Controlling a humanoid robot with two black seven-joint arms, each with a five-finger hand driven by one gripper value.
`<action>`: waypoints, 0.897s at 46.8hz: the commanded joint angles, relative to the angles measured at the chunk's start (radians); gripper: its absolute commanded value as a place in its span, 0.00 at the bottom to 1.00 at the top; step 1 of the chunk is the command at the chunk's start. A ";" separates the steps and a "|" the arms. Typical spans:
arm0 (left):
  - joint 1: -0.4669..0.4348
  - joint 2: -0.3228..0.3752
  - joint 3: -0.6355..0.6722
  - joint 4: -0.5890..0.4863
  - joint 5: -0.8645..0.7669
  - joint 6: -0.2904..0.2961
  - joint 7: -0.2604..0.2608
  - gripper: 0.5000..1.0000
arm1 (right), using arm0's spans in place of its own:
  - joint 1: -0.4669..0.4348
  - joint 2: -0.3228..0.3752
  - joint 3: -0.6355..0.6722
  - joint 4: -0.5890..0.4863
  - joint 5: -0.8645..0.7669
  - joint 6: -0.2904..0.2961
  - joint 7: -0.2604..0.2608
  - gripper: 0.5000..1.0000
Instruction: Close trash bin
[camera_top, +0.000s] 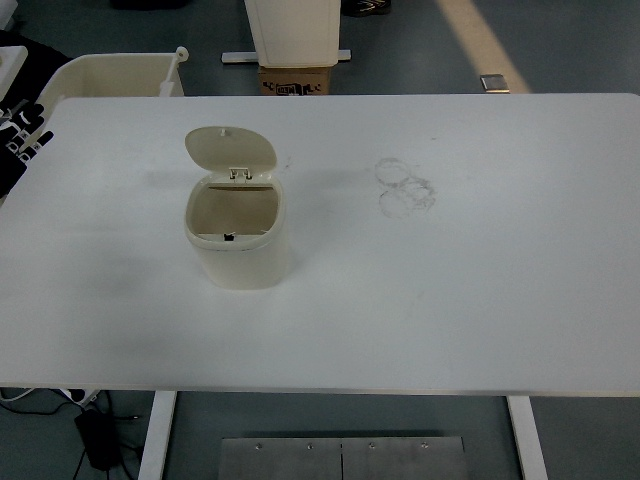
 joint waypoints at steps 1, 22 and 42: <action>-0.029 0.031 0.001 -0.062 0.000 0.021 0.006 1.00 | 0.000 0.000 0.000 0.000 0.000 0.000 0.000 0.98; -0.228 0.127 0.128 -0.222 0.083 0.066 0.150 1.00 | 0.000 0.000 0.000 0.000 -0.001 0.000 0.000 0.98; -0.618 0.097 0.524 -0.251 0.192 0.050 0.182 1.00 | 0.000 0.000 0.001 0.000 0.000 0.000 0.000 0.98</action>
